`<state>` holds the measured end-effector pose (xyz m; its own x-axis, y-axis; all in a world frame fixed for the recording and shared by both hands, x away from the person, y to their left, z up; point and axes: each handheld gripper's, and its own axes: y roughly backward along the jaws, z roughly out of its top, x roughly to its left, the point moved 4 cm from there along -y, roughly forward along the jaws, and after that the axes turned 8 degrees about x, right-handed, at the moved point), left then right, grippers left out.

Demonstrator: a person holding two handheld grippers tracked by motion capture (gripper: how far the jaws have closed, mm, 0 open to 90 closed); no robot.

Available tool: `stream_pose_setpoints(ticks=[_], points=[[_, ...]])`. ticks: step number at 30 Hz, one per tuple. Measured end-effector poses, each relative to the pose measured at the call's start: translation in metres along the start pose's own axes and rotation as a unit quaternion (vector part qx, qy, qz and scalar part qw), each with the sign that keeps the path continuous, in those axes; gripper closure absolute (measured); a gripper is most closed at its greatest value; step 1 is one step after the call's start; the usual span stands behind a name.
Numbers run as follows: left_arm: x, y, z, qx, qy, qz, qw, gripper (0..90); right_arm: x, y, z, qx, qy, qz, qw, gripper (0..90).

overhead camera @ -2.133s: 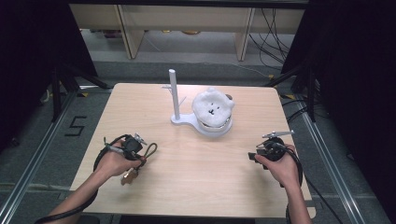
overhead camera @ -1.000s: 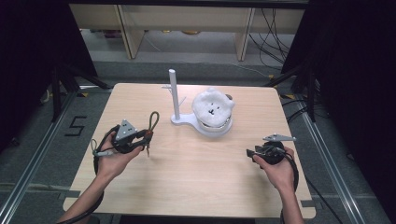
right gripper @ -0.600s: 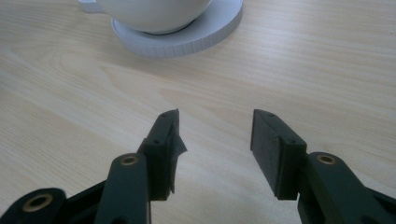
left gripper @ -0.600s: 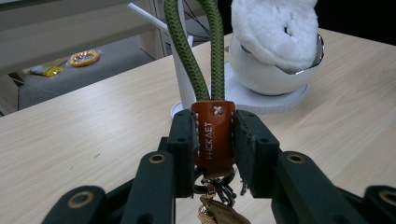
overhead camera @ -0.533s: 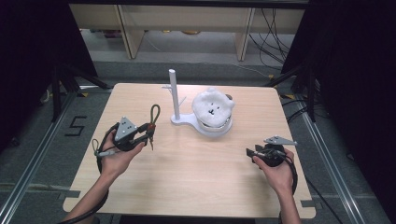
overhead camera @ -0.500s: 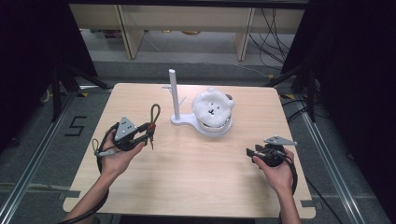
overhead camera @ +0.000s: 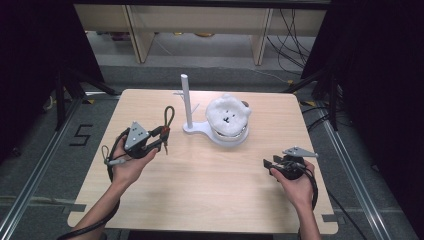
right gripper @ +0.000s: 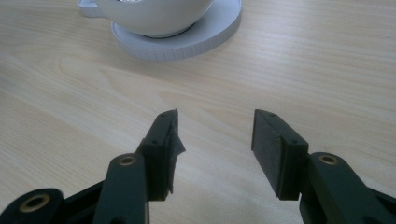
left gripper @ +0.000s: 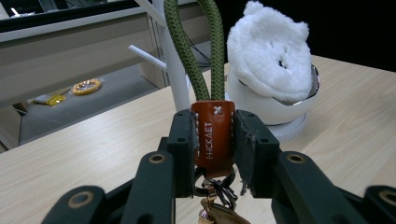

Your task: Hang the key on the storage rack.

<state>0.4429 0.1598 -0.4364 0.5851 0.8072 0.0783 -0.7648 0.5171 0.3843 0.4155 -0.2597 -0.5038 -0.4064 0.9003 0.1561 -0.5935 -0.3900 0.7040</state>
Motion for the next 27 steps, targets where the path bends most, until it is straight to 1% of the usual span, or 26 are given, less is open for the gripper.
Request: stream_pose_setpoints(ticks=[1, 2, 3, 4, 5, 6, 7, 9, 10, 11, 12, 13, 14, 16, 17, 19, 22, 23, 27], points=[[0.0, 0.0, 0.0, 0.003, -0.001, 0.002, 1.0, 68.4, 0.0, 0.0, 0.0, 0.0, 0.0, 0.0, 1.0, 52.1], [0.0, -0.001, 0.001, 0.001, 0.0, 0.002, 1.0, 68.4, 0.0, 0.0, 0.0, 0.0, -0.001, 0.001, 1.0, 52.2], [0.002, -0.003, 0.003, -0.006, -0.014, 0.0, 0.9999, 68.4, -0.003, 0.0, 0.0, -0.004, 0.014, 0.002, 0.9999, 52.2], [0.002, -0.003, 0.004, -0.006, -0.015, 0.0, 0.9999, 68.4, -0.004, 0.0, 0.0, -0.004, 0.015, -0.003, 0.9999, 52.1], [0.002, -0.004, 0.005, -0.009, -0.014, 0.0, 0.9999, 68.4, -0.004, 0.002, 0.0, 0.003, 0.015, -0.007, 0.9999, 52.2], [0.003, -0.004, 0.006, -0.01, -0.015, 0.001, 0.9998, 68.4, -0.003, 0.001, 0.001, -0.006, 0.014, -0.004, 0.9999, 52.2], [0.002, -0.004, 0.006, -0.007, -0.002, 0.002, 1.0, 68.4, -0.003, 0.001, 0.001, -0.007, 0.014, 0.0, 0.9999, 52.2], [0.004, -0.006, 0.009, -0.01, 0.0, -0.002, 1.0, 68.4, -0.003, 0.001, 0.001, -0.008, 0.014, 0.0, 0.9999, 52.2], [0.005, -0.007, 0.01, -0.012, 0.003, -0.004, 0.9999, 68.4, -0.004, 0.001, 0.001, -0.011, 0.017, -0.005, 0.9998, 52.2], [0.006, -0.008, 0.012, -0.014, 0.003, -0.005, 0.9999, 68.4, -0.004, 0.001, 0.0, -0.009, 0.014, -0.002, 0.9999, 52.2], [0.008, -0.01, 0.015, -0.021, -0.011, -0.007, 0.9997, 68.4, -0.004, 0.002, 0.0, -0.007, 0.014, -0.006, 0.9999, 52.2], [0.009, -0.011, 0.016, -0.021, -0.012, -0.007, 0.9997, 68.4, -0.001, 0.004, -0.001, 0.002, -0.008, -0.006, 0.9999, 52.2], [0.011, -0.012, 0.018, -0.022, -0.013, -0.006, 0.9997, 68.4, -0.002, 0.003, -0.001, 0.001, -0.001, -0.006, 1.0, 52.2], [0.013, -0.014, 0.021, -0.028, -0.01, -0.006, 0.9995, 68.4, -0.002, 0.003, -0.001, 0.0, 0.0, -0.008, 1.0, 52.2], [0.014, -0.014, 0.023, -0.027, -0.012, -0.004, 0.9996, 68.4, -0.002, 0.002, -0.001, -0.009, 0.0, -0.004, 0.9999, 52.2], [0.016, -0.016, 0.026, -0.027, -0.013, -0.004, 0.9995, 68.3, -0.002, 0.002, -0.001, -0.011, -0.002, -0.003, 0.9999, 52.2], [0.017, -0.018, 0.029, -0.027, -0.014, -0.003, 0.9995, 68.3, -0.002, 0.001, -0.001, -0.011, -0.001, -0.004, 0.9999, 52.1], [0.017, -0.019, 0.03, -0.028, -0.011, -0.004, 0.9995, 68.3, -0.002, 0.002, -0.001, -0.011, -0.002, -0.002, 0.9999, 52.1], [0.019, -0.021, 0.034, -0.031, -0.009, -0.004, 0.9995, 68.3, -0.003, 0.003, -0.002, 0.0, 0.0, -0.009, 1.0, 52.1]])
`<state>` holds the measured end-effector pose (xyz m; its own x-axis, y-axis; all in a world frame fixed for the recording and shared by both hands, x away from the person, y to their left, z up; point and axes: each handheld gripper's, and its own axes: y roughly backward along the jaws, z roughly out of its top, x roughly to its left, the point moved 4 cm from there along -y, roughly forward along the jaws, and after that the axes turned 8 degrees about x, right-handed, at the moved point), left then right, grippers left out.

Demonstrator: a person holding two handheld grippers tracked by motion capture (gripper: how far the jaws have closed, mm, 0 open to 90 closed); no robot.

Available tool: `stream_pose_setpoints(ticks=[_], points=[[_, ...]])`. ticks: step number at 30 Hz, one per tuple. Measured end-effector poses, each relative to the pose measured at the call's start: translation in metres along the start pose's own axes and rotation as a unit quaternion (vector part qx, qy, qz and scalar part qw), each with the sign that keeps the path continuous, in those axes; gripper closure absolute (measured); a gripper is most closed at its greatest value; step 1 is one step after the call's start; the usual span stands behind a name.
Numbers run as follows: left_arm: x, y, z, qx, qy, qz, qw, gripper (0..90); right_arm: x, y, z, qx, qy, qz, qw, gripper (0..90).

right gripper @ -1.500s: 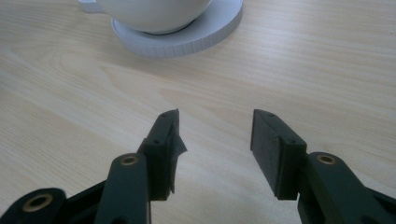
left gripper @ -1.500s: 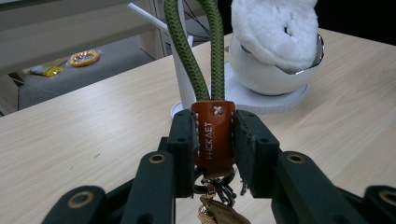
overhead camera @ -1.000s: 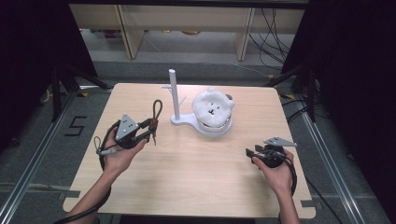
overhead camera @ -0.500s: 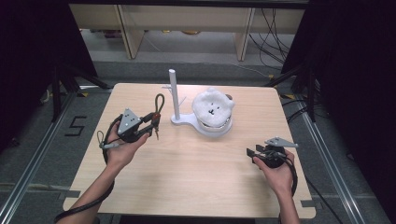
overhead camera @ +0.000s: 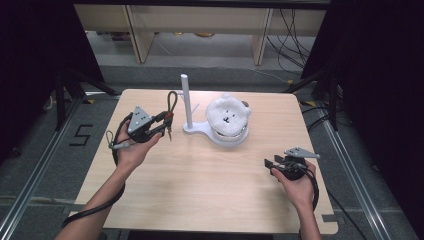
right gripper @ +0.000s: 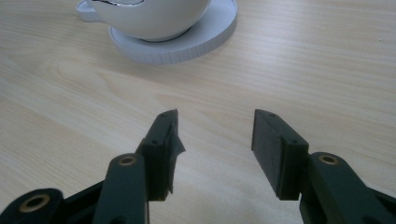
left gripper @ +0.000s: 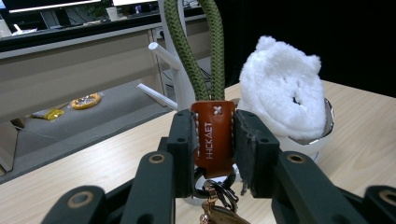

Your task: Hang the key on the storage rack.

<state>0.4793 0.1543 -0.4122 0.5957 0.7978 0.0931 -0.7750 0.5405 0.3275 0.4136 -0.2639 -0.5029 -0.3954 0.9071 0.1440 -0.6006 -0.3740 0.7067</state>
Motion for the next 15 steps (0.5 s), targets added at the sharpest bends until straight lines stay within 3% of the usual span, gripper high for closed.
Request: stream_pose_setpoints(ticks=[2, 3, 9, 10, 12, 15], points=[[0.0, -0.001, 0.0, 0.006, 0.015, 0.002, 0.9999, 68.3, 0.0, -0.002, 0.0, -0.01, -0.001, 0.005, 0.9999, 52.1], [0.003, -0.003, 0.001, 0.001, 0.003, 0.001, 1.0, 68.3, -0.001, -0.002, 0.001, -0.011, 0.005, 0.005, 0.9999, 52.1], [0.008, -0.011, 0.001, 0.007, 0.012, 0.0, 0.9999, 68.3, -0.003, -0.001, 0.001, -0.005, 0.013, 0.0, 0.9999, 52.1], [0.009, -0.012, 0.0, 0.007, 0.013, 0.0, 0.9999, 68.3, 0.0, -0.001, 0.0, -0.003, -0.005, 0.003, 1.0, 52.1], [0.011, -0.014, 0.0, 0.01, 0.015, 0.0, 0.9998, 68.3, -0.003, -0.002, 0.001, -0.012, 0.012, 0.006, 0.9998, 52.1], [0.012, -0.018, -0.001, 0.013, 0.017, -0.001, 0.9998, 68.2, -0.003, -0.002, 0.001, -0.011, 0.012, 0.005, 0.9999, 52.1]])
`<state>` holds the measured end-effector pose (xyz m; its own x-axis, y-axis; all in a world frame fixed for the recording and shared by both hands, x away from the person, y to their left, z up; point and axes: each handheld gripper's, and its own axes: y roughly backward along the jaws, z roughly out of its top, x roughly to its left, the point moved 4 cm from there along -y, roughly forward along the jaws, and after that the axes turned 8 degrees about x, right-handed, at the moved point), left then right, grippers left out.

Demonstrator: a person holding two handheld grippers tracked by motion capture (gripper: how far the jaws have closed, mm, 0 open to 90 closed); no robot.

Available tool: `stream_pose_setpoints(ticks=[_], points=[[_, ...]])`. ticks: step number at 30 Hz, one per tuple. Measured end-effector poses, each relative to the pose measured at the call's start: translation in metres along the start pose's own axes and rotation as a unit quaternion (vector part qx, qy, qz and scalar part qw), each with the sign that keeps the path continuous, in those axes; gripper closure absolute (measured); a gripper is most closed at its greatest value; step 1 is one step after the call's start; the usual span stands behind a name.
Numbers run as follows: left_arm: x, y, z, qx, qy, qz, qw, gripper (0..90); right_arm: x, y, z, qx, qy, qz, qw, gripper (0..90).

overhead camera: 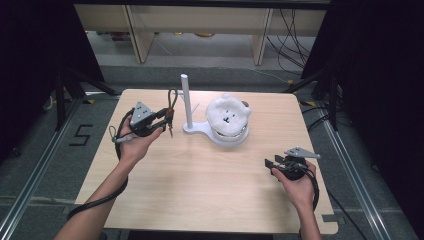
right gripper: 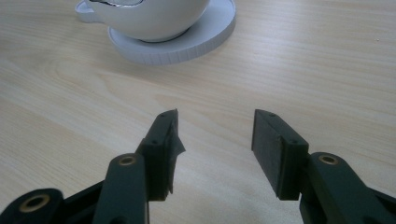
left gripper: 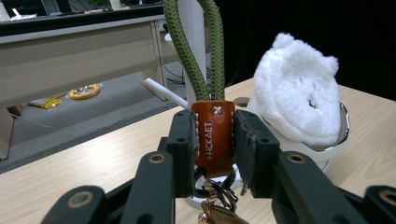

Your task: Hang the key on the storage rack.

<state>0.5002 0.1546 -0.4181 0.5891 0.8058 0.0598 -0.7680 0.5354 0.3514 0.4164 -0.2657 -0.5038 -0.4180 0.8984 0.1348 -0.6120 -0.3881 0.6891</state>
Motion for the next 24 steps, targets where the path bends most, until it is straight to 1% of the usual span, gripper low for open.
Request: stream_pose_setpoints(ticks=[1, 2, 4, 5, 6, 10, 15, 17, 19, 21, 23, 24], points=[[0.0, -0.001, 0.0, 0.001, 0.0, 0.0, 1.0, 68.2, 0.0, 0.0, 0.0, 0.0, 0.0, 0.0, 1.0, 52.1], [0.0, -0.002, -0.001, 0.001, 0.002, 0.0, 1.0, 68.2, 0.003, 0.0, -0.001, 0.003, -0.021, 0.0, 0.9998, 52.1], [0.001, -0.004, -0.002, 0.003, 0.004, 0.0, 1.0, 68.2, 0.003, 0.0, -0.001, 0.002, -0.017, 0.0, 0.9999, 52.1], [0.001, -0.005, -0.002, 0.005, 0.003, 0.001, 1.0, 68.3, 0.003, 0.0, -0.001, 0.002, -0.017, 0.0, 0.9999, 52.1], [0.001, -0.005, -0.003, 0.004, 0.006, 0.001, 1.0, 68.2, 0.003, 0.0, -0.001, 0.002, -0.017, 0.0, 0.9999, 52.1], [0.003, -0.008, -0.003, 0.005, 0.01, 0.001, 0.9999, 68.2, 0.003, 0.0, -0.001, 0.003, -0.017, -0.001, 0.9999, 52.1], [0.006, -0.01, -0.005, 0.011, 0.013, 0.001, 0.9999, 68.2, 0.003, 0.0, -0.001, 0.006, -0.021, 0.003, 0.9998, 52.1], [0.006, -0.011, -0.006, 0.011, 0.019, 0.0, 0.9998, 68.2, 0.002, 0.0, 0.0, -0.002, -0.012, -0.006, 0.9999, 52.1], [0.007, -0.012, -0.006, 0.014, 0.019, 0.0, 0.9997, 68.2, 0.002, 0.0, 0.0, -0.002, -0.014, -0.002, 0.9999, 52.1], [0.007, -0.014, -0.008, 0.016, 0.024, 0.0, 0.9996, 68.2, 0.002, 0.0, -0.001, -0.002, -0.014, -0.002, 0.9999, 52.1], [0.008, -0.016, -0.009, 0.019, 0.024, -0.002, 0.9995, 68.1, 0.002, 0.0, -0.001, -0.002, -0.013, -0.005, 0.9999, 52.1], [0.007, -0.016, -0.01, 0.02, 0.026, -0.002, 0.9995, 68.1, 0.002, 0.0, -0.001, 0.0, -0.016, -0.001, 0.9999, 52.1]])
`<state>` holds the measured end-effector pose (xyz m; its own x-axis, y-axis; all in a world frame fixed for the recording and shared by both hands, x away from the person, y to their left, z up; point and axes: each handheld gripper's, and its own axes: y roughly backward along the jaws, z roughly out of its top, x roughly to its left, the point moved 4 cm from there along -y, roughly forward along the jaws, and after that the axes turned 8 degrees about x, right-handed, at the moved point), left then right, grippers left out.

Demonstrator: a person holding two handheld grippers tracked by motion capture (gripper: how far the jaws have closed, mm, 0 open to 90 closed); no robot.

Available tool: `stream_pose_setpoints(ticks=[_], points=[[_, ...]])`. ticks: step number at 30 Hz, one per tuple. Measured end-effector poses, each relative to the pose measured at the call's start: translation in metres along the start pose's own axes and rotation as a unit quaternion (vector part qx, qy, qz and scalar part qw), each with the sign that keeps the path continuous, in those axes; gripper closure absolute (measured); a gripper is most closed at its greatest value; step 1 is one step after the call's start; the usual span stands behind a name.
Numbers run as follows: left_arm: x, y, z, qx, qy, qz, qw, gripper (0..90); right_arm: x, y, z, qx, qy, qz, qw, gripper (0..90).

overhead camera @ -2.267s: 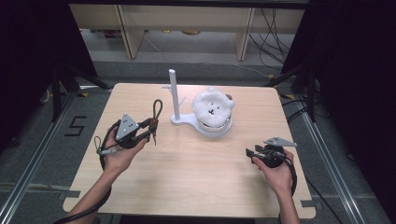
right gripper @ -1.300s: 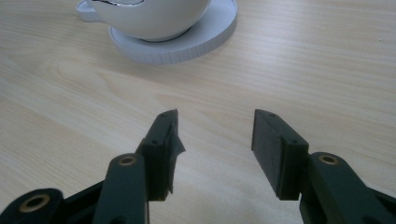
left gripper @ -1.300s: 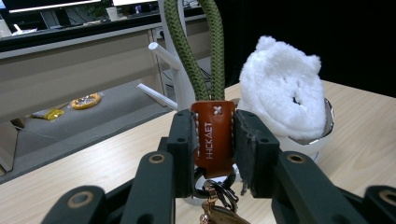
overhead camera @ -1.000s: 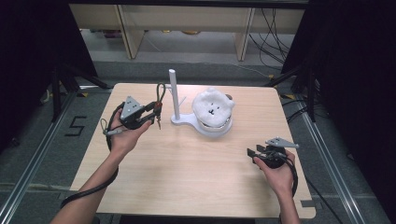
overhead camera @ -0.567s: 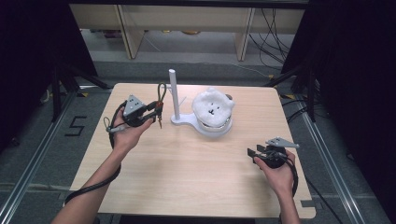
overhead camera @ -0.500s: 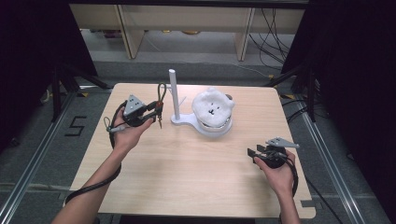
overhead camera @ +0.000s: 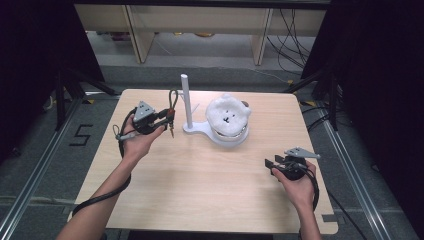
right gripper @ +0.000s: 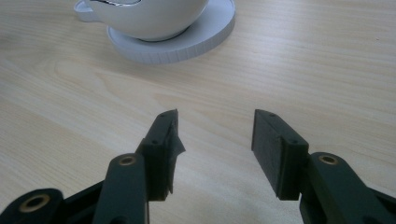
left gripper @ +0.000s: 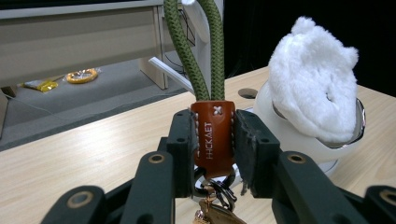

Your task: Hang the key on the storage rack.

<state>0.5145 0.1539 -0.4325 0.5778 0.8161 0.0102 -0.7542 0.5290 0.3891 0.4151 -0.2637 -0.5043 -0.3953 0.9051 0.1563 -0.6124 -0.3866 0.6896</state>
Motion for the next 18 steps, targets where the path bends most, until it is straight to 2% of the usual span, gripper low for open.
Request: stream_pose_setpoints(ticks=[3, 7, 8, 10, 11, 18], points=[[-0.002, -0.002, -0.001, 0.003, 0.007, -0.002, 1.0, 68.1, 0.001, 0.0, 0.0, 0.004, -0.005, 0.006, 1.0, 52.1], [-0.003, -0.005, -0.003, 0.005, 0.012, -0.004, 0.9999, 68.0, 0.0, 0.001, -0.001, 0.011, -0.003, -0.001, 0.9999, 52.1], [-0.003, -0.005, -0.003, 0.006, 0.012, -0.004, 0.9999, 68.0, -0.003, 0.001, -0.001, 0.006, 0.014, -0.002, 0.9999, 52.1], [-0.003, -0.007, -0.002, 0.006, 0.014, -0.004, 0.9999, 68.0, -0.003, 0.001, -0.001, 0.005, 0.013, 0.001, 0.9999, 52.1], [-0.003, -0.007, -0.002, 0.008, 0.014, -0.005, 0.9999, 68.0, -0.004, 0.001, -0.001, 0.002, 0.02, -0.006, 0.9998, 52.1], [-0.005, -0.014, -0.002, 0.016, 0.026, -0.012, 0.9995, 67.8, -0.003, 0.001, -0.002, 0.011, 0.012, -0.004, 0.9999, 52.1]])
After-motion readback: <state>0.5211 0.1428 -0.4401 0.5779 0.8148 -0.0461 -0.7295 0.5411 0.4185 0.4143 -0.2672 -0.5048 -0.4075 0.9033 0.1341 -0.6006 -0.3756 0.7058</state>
